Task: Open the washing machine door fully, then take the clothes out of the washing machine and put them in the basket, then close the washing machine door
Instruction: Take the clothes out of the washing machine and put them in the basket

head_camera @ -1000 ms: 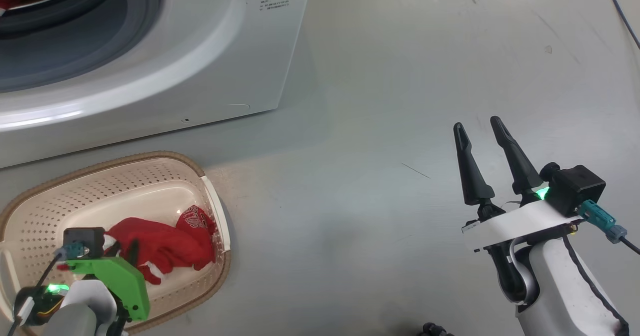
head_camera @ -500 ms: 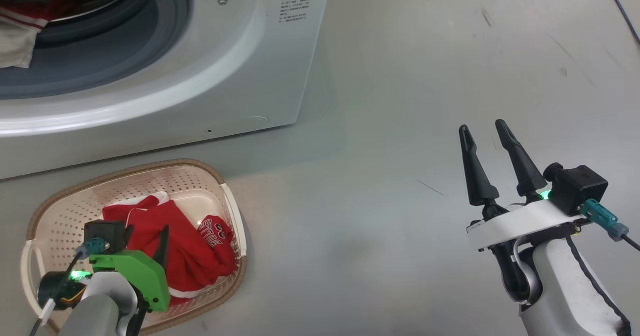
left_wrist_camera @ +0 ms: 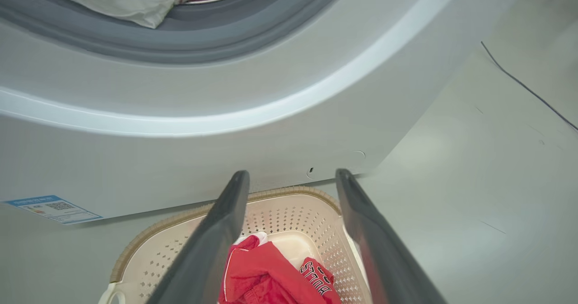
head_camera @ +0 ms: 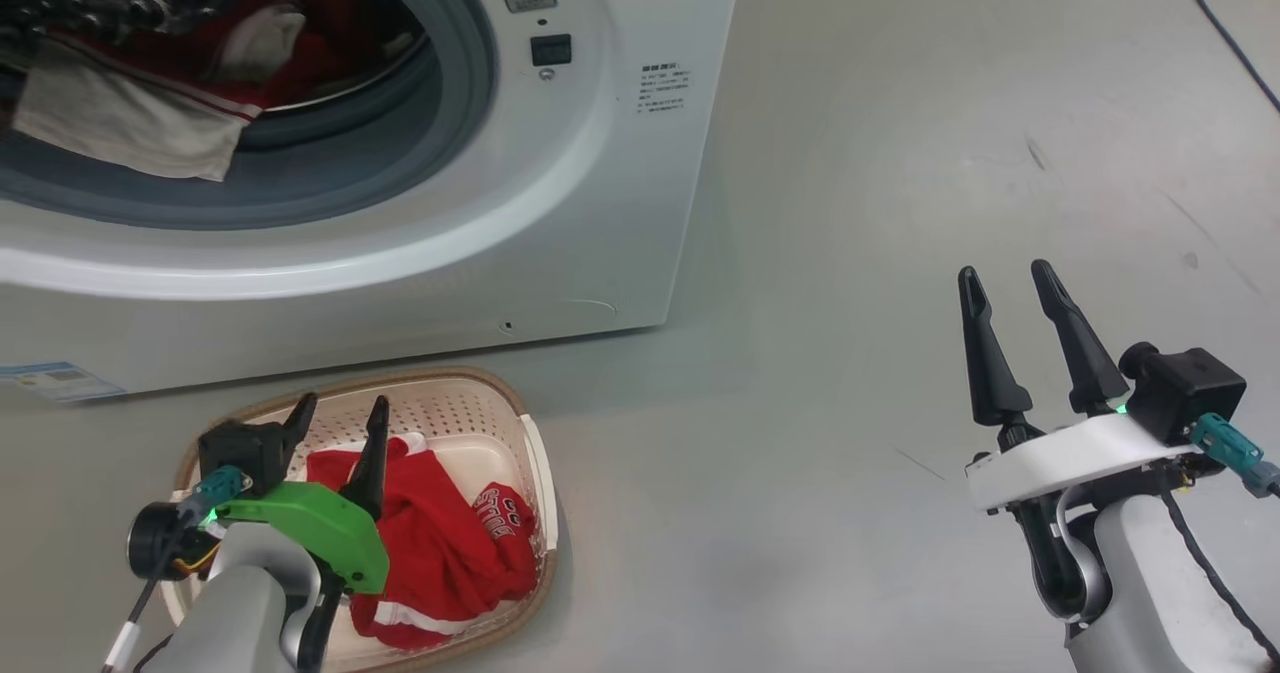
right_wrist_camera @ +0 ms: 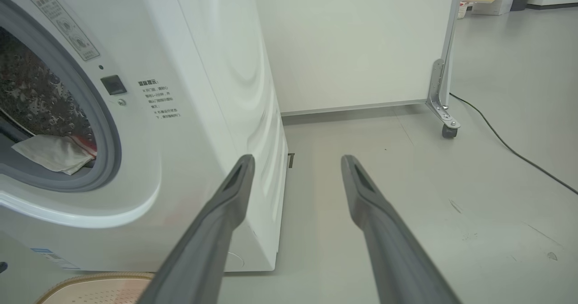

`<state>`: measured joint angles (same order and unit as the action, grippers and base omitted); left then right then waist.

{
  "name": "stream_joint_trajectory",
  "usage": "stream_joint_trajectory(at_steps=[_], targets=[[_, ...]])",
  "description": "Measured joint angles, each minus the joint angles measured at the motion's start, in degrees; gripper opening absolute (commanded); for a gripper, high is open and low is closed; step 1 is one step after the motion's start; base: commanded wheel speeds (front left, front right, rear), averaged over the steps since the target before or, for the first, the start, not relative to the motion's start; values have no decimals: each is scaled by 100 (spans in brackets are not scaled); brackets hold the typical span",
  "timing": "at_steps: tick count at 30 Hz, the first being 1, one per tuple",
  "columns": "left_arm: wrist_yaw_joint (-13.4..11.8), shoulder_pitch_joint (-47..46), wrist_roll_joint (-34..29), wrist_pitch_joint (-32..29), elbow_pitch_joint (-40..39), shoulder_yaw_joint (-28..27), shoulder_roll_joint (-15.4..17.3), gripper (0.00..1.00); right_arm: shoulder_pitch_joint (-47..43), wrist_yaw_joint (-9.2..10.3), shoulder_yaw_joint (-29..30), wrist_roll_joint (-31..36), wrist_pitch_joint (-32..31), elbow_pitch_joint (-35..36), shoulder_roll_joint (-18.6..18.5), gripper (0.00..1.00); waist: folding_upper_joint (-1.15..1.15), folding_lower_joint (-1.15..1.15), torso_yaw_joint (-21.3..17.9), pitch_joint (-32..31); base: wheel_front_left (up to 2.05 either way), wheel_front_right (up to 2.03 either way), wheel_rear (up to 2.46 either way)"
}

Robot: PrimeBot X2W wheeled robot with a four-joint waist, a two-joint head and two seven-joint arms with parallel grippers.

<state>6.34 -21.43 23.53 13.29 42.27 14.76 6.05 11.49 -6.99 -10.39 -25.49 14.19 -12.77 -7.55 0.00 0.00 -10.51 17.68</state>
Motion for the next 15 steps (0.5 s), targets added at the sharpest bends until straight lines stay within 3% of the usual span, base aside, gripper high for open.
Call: stream_joint_trajectory(at_steps=[15], targets=[[7,481,-27,103,-823,-68,-142,100,-593,0,-1,0,0,-65,-32,100,0,0,622,-931,0,0,0]])
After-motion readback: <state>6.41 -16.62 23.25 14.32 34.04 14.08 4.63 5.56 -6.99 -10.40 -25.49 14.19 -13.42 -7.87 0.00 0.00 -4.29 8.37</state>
